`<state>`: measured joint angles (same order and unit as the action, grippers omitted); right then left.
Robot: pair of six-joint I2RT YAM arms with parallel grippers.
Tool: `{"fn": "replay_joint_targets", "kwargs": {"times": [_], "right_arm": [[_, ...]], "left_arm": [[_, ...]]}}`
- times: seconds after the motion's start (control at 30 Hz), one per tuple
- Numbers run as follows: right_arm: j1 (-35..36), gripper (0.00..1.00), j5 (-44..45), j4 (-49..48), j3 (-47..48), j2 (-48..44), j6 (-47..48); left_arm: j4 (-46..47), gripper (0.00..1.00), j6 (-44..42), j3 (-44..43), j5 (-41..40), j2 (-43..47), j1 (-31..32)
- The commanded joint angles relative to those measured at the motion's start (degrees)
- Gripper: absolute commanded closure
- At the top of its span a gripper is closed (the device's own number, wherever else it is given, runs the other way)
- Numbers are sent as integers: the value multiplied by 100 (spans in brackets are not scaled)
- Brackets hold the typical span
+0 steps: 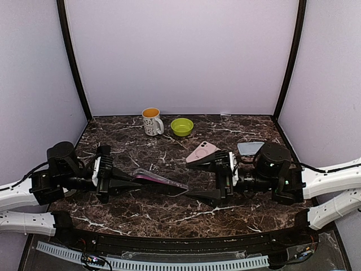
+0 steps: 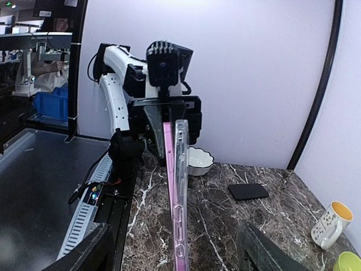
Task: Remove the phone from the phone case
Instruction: Pass from the right arm to the left, then remove the phone case from the phone.
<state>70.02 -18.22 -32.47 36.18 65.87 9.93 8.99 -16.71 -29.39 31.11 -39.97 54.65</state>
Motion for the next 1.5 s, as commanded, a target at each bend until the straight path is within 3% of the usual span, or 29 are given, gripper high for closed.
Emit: {"fn": "replay_joint_targets", "kwargs": {"times": [0.0, 0.23, 0.6, 0.77, 1.1, 1.47], "right_arm": [[11, 20, 551, 122, -130, -304, -171], [12, 6, 676, 1017, 31, -449, -218], [5, 4, 1644, 1165, 188, -828, -292], [12, 4, 1352, 1485, 517, -902, -361], [40, 11, -192, 2307, 1532, 169, -708], [334, 16, 260, 2478, 2520, 1467, -859]], "left_arm": [[-240, 100, -262, -61, -209, 232, 28], [-654, 100, -342, -179, -484, 291, 28], [-862, 100, -444, -391, -545, -17, 28], [-762, 100, -593, -338, -401, -24, 28], [-637, 100, -709, -412, -40, -349, 28], [-392, 100, -686, -391, 112, -544, 28]]}}
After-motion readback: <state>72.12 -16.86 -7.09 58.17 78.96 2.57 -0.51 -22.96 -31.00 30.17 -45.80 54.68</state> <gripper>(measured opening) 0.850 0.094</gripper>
